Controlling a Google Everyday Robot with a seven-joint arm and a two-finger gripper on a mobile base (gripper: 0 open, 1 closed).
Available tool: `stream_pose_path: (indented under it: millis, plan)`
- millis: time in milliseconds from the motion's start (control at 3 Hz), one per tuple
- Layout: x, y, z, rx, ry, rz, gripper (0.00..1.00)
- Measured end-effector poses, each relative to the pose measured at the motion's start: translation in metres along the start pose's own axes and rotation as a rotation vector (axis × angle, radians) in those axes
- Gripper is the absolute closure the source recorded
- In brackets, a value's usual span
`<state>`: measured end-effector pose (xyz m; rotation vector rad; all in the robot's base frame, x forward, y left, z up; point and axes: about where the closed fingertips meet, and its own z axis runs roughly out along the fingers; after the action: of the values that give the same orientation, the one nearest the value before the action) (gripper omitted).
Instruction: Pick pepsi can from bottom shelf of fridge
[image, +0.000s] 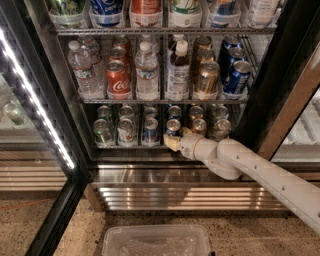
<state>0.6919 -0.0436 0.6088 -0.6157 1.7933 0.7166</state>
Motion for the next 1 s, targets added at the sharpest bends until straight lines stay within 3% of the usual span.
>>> stream_pose_path:
  millis: [333,667,1000]
  plan:
    - [-0.0001,-0.0004,0.0000,0.000,0.000,0.000,1.00]
    - [-0.0001,-0.0003,0.0000,0.000,0.000,0.000,1.00]
    - [-0.0081,0.0044,0.0019,-0.034,-0.023,0.005,1.00]
